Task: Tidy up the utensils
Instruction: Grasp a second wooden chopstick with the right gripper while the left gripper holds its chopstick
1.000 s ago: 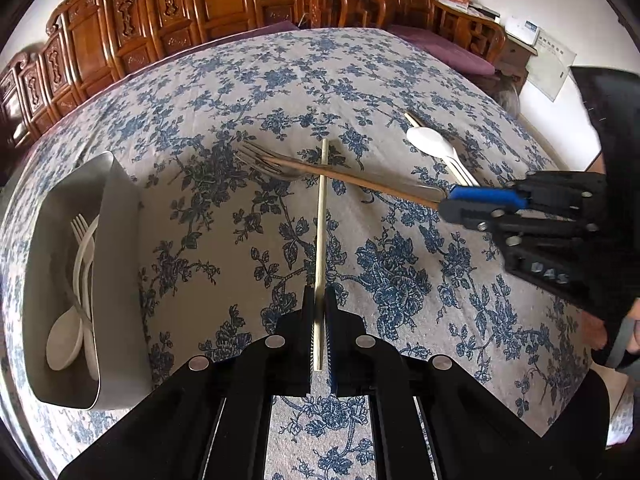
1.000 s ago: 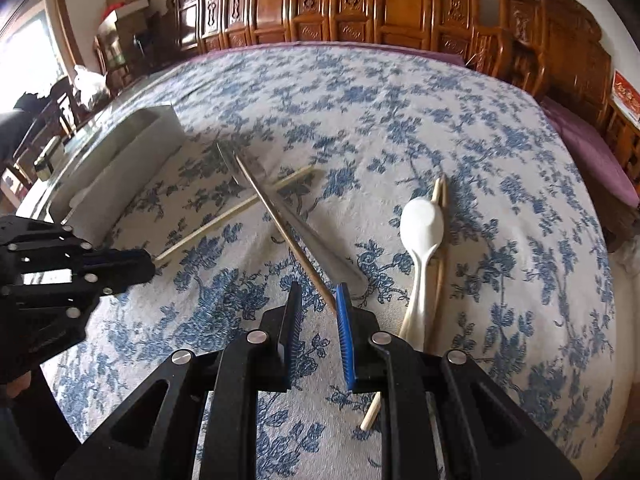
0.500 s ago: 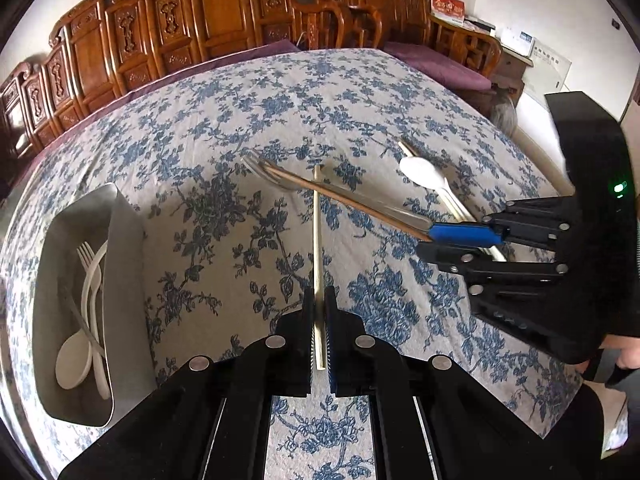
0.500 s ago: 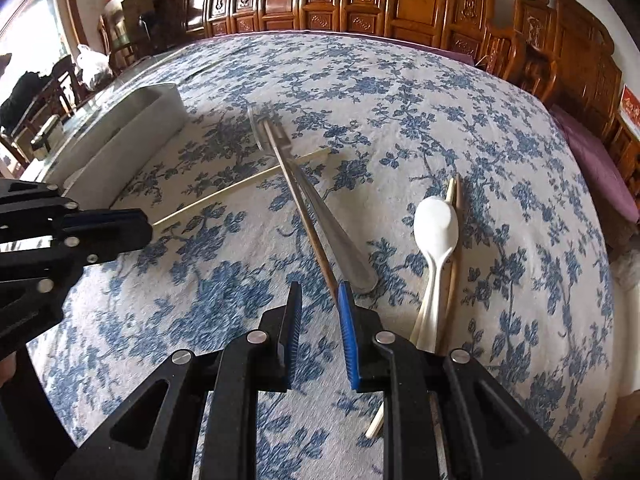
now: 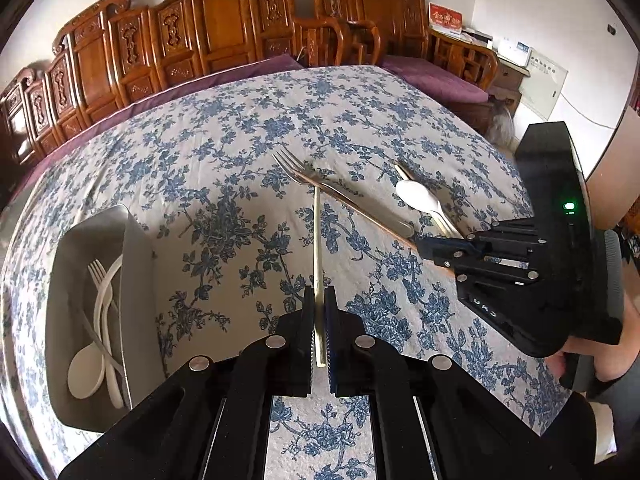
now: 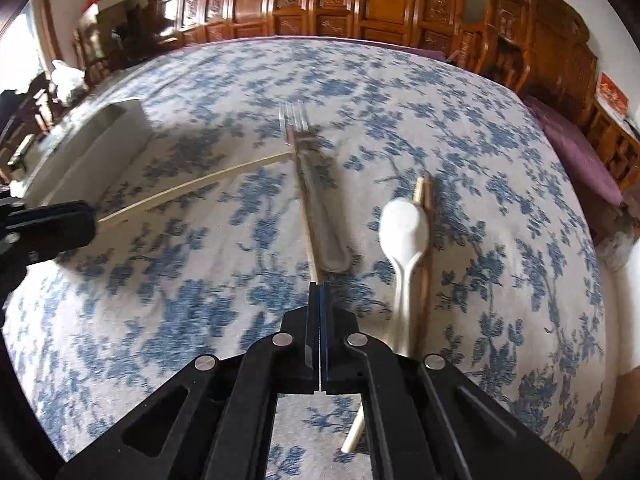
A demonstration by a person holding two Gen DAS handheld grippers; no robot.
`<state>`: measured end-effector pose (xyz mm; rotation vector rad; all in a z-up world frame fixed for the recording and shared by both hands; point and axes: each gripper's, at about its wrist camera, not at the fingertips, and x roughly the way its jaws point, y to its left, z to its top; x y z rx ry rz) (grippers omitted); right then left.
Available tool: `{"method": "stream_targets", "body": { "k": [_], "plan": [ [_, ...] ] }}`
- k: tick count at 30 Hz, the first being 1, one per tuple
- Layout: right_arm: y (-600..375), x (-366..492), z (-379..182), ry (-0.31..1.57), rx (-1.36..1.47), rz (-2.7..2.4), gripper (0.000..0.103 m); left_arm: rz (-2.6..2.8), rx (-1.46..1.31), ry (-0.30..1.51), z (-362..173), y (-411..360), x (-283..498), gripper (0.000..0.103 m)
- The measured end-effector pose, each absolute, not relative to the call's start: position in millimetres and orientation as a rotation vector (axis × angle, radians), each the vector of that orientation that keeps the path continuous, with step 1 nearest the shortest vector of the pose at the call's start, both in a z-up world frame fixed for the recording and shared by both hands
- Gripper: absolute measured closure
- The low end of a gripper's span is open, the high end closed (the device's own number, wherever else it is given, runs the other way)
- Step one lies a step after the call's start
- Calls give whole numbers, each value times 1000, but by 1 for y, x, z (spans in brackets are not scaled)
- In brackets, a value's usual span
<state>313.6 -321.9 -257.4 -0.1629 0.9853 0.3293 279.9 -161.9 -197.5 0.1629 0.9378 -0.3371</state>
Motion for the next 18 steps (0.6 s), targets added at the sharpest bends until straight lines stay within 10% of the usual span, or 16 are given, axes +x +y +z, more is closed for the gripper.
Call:
{"method": "stream_targets", "body": {
  "k": [8, 18],
  "plan": [
    [-325, 315, -254, 987, -142, 323, 82, -336, 143, 923, -190, -150, 271, 99],
    [-313, 315, -267, 999, -185, 290, 86, -317, 137, 886, -176, -139, 267, 99]
  ]
}}
